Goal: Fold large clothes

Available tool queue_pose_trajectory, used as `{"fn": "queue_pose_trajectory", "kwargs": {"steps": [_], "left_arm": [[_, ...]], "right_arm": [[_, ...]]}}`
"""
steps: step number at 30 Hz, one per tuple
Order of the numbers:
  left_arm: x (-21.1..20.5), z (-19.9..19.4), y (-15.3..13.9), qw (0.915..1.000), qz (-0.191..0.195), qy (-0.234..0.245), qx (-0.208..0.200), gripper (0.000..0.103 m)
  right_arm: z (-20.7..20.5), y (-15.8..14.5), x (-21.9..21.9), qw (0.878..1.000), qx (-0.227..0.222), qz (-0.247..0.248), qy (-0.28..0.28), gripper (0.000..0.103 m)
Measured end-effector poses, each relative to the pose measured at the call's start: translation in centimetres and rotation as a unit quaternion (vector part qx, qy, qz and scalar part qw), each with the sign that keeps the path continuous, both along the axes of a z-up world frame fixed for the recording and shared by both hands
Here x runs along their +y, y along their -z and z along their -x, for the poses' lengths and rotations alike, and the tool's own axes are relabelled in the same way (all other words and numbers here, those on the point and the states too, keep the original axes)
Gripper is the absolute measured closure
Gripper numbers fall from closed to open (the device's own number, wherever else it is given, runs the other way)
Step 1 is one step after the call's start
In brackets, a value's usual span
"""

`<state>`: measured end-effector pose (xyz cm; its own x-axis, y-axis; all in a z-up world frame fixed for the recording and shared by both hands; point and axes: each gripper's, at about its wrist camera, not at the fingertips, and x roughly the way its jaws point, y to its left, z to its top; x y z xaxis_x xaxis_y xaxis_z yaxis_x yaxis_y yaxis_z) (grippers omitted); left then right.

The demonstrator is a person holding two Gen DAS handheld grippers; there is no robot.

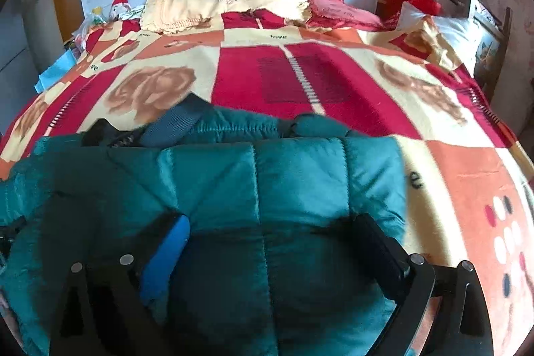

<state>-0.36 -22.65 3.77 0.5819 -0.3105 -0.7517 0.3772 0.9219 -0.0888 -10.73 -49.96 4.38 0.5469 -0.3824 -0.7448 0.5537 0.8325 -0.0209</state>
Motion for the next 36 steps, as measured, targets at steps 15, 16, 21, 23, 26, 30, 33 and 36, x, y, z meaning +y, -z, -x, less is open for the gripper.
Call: {"fn": "queue_pose_trajectory", "kwargs": {"steps": [15,16,21,23,26,30,33,36], "left_arm": [[0.0,-0.1,0.1,1.0,0.005,0.002,-0.002,0.009],[0.0,-0.1,0.2,1.0,0.004,0.003,-0.003,0.008],[-0.1,-0.1,0.2,1.0,0.003,0.003,-0.004,0.008],[-0.1,-0.1,0.3,1.0,0.005,0.003,-0.004,0.008],[-0.1,-0.2,0.4,1.0,0.008,0.003,-0.003,0.008],[-0.1,-0.2,0.4,1.0,0.008,0.003,-0.004,0.008],[-0.1,-0.2,0.4,1.0,0.008,0.003,-0.004,0.008],[-0.1,-0.2,0.4,0.9999,0.009,0.005,-0.003,0.006]], "right_arm": [[1.6,-0.5,8.0,0.995,0.009,0.013,-0.097,0.006],[1.6,0.4,7.9,0.995,0.015,0.009,-0.095,0.006],[1.8,1.8,7.3,0.996,0.014,0.009,-0.091,0.005],[1.9,1.6,7.5,0.996,0.014,0.015,-0.092,0.005],[2.9,0.2,7.4,0.996,0.004,0.01,-0.092,0.005],[5.6,-2.4,6.4,0.996,-0.032,0.019,-0.077,0.005],[6.3,-2.6,4.7,0.998,-0.028,0.025,-0.052,0.005],[6.0,-0.5,2.8,1.0,0.016,0.013,-0.022,0.005]]}}
